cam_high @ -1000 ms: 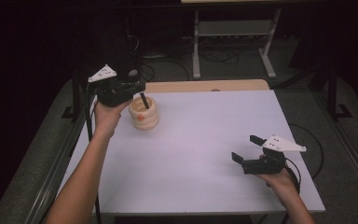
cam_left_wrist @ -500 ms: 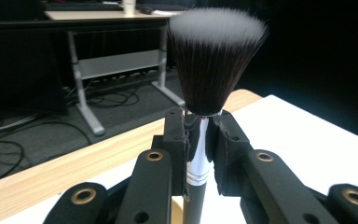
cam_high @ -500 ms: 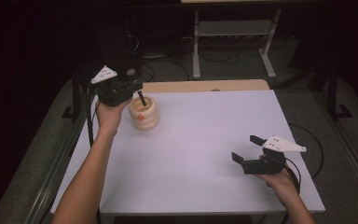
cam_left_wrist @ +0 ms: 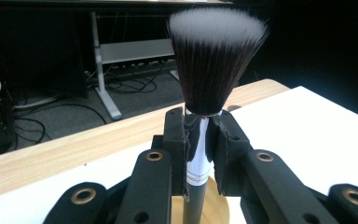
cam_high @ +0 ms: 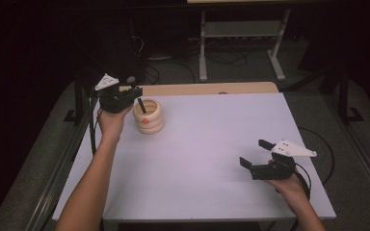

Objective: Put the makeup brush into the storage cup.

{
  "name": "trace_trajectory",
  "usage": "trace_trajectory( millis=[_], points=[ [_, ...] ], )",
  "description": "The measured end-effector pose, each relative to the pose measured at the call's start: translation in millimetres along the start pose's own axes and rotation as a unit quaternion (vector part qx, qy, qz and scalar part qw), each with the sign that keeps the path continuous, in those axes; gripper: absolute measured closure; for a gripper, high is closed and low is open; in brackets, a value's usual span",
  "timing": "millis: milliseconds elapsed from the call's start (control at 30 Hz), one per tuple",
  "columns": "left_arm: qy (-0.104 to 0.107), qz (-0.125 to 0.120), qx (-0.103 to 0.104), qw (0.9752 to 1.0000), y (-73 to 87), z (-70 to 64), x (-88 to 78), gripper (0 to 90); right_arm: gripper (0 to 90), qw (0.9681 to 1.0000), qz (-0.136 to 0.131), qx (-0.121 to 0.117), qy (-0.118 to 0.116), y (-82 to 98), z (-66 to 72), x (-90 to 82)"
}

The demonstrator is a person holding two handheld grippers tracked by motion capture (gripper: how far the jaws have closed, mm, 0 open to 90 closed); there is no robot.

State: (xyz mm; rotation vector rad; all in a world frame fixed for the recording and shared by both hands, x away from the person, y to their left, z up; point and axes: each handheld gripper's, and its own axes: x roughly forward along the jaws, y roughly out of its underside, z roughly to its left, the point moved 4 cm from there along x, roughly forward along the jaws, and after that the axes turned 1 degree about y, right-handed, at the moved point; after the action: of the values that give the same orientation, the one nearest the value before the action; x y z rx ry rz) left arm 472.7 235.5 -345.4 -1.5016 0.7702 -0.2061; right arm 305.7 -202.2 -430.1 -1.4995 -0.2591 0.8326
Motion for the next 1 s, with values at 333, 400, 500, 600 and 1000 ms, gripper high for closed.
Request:
trace_trajectory(
  millis=[333, 400, 500, 600, 1000],
  points=[
    [-0.009, 0.017, -0.011, 0.9998, 16.0, 9.4, 6.5, 77.4, 1.8, 1.0000, -0.001, 0.000, 0.002, -0.1, -0.3, -0.3],
    [-0.010, 0.017, -0.014, 0.9997, 18.5, 10.1, 7.6, 77.4, 1.8, 1.0000, 0.000, 0.001, 0.002, 0.0, -0.4, -0.3],
    [-0.011, 0.023, -0.014, 0.9996, 22.5, 10.5, 9.2, 77.4, 1.8, 1.0000, -0.001, 0.000, 0.002, 0.0, -0.4, -0.3],
    [-0.010, 0.026, -0.017, 0.9995, 26.2, 10.9, 10.7, 77.3, 1.8, 1.0000, 0.000, 0.000, 0.002, 0.1, -0.2, -0.2],
    [-0.029, 0.017, -0.020, 0.9992, 26.6, 18.2, 6.9, 20.0, 1.8, 1.0000, -0.004, -0.001, 0.003, -0.6, -0.2, -1.0]
  ],
)
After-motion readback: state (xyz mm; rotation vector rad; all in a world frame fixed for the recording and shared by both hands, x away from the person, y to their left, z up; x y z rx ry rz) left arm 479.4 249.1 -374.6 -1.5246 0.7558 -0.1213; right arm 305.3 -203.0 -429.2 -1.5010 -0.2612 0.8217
